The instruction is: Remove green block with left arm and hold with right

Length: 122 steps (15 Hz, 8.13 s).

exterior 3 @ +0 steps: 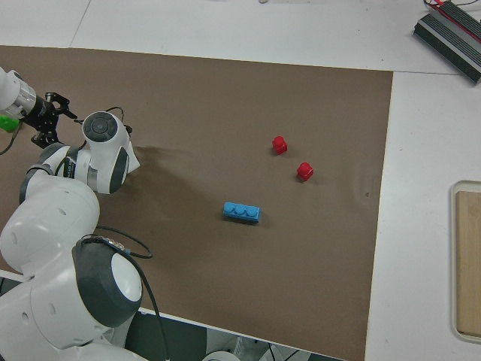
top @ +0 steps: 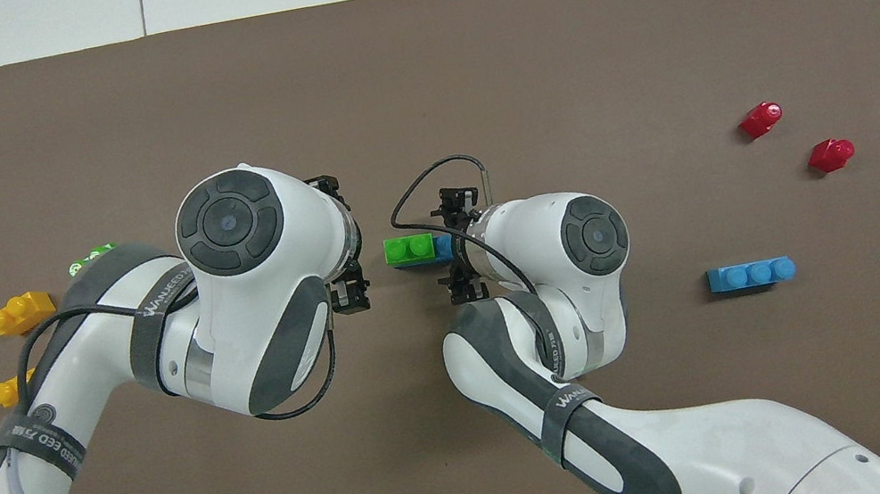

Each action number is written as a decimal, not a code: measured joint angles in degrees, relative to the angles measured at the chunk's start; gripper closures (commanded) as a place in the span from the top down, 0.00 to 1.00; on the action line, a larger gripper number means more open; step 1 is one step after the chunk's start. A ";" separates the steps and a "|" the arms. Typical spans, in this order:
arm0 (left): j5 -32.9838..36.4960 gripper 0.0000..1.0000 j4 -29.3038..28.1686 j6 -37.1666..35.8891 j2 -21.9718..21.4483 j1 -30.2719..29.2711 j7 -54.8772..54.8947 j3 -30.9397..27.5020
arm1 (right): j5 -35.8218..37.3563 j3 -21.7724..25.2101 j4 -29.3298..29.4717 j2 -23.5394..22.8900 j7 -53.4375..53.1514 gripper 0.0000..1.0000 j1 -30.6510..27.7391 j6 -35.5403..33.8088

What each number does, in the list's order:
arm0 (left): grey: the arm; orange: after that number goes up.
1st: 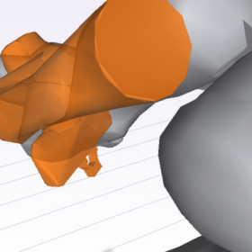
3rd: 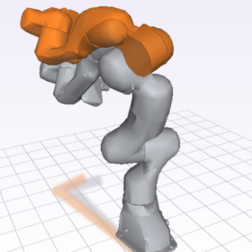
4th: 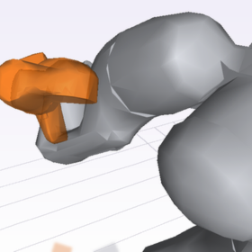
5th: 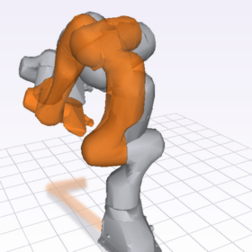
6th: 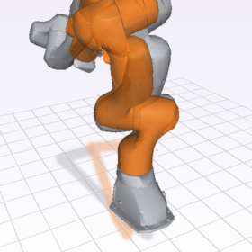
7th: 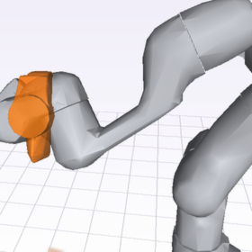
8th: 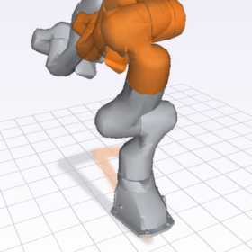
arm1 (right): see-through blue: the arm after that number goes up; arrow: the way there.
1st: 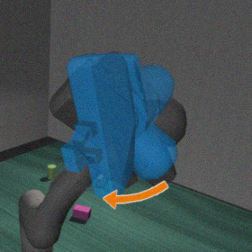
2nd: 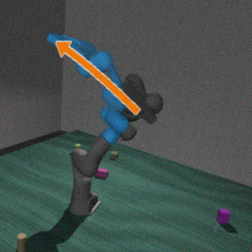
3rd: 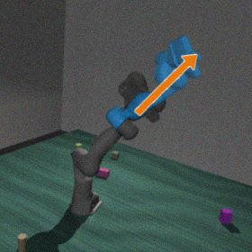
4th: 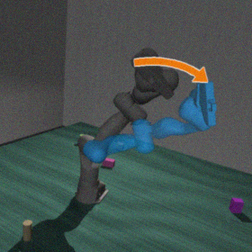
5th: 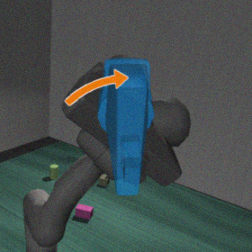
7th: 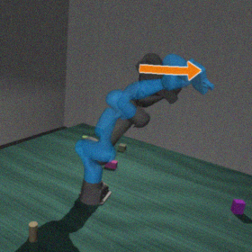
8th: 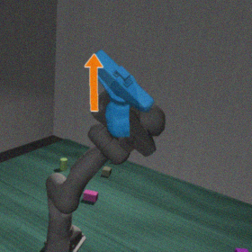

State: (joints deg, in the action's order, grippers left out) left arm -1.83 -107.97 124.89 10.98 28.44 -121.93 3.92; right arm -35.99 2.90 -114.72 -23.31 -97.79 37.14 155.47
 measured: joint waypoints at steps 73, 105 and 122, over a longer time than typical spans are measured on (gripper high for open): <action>0.30 0.05 -14.03 -8.33 -7.38 -28.24 113.95 -2.02 | 2.28 1.36 -5.65 7.18 36.50 0.00 -39.16 -26.58; 1.45 1.00 4.88 -29.49 -13.63 -29.84 108.32 -1.74 | 29.92 0.12 21.04 23.61 76.65 0.95 -38.47 -59.91; 2.33 1.00 15.65 -35.90 -8.19 -26.35 109.32 -1.74 | 36.11 -0.02 21.57 26.84 93.57 0.97 -37.40 -64.10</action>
State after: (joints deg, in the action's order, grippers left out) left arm 0.51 -92.32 88.99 2.79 2.10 -12.61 2.18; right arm 0.12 2.88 -93.15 3.53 -4.21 -0.26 91.37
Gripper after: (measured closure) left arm 0.000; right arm 0.000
